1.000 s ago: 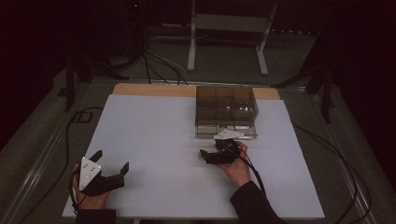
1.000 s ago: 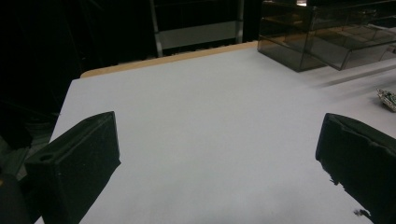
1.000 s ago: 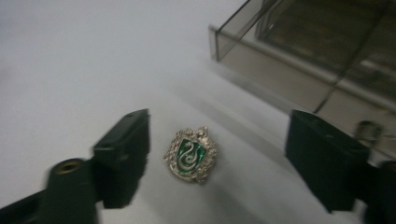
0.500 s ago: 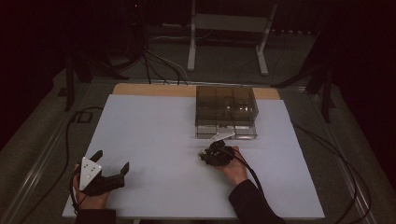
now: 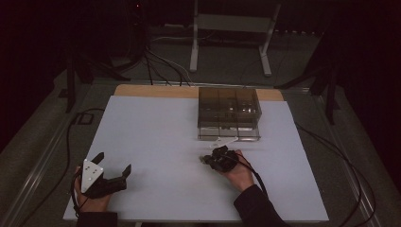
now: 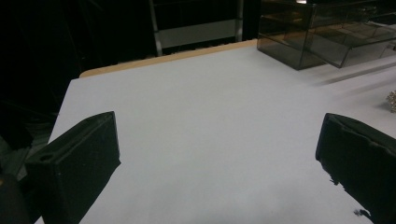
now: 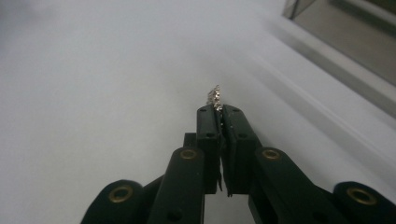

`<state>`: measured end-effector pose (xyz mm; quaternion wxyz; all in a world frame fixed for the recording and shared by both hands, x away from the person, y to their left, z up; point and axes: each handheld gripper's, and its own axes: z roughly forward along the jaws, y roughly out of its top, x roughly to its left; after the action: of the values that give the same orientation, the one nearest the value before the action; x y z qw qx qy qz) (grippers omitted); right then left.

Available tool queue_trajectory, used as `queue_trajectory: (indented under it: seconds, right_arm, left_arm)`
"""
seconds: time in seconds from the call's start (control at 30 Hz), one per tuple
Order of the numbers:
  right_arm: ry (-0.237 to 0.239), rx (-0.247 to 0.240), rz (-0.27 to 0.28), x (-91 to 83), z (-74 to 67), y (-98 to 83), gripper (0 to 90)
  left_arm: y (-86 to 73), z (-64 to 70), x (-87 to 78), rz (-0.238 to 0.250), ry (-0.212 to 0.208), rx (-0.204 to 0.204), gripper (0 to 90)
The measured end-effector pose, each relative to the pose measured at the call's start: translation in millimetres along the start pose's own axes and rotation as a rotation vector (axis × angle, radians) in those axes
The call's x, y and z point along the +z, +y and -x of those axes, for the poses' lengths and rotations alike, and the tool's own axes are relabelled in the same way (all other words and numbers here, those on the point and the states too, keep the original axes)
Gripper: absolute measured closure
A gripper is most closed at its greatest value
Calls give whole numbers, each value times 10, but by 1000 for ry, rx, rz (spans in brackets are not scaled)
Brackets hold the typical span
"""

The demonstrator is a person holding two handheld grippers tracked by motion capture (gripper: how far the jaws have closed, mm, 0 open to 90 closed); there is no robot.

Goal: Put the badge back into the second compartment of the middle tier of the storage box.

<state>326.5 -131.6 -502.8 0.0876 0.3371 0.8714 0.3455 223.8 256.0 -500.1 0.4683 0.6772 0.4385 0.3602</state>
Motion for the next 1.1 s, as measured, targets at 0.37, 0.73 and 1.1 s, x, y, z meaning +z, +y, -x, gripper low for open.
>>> queue_trajectory:
  seconds: [0.37, 0.73, 1.1]
  right_arm:
    - [-7, -26, -12, 13, -49, 1, 894]
    - [20, 11, 41, -114, -32, 39, 893]
    - [33, 45, 94, -233, -41, 94, 893]
  left_arm:
    - [-2, -3, 1, -1, 1, 0, 5]
    - [-2, 0, 4, -2, 0, 1, 5]
    - [-2, 0, 3, -1, 1, 2, 5]
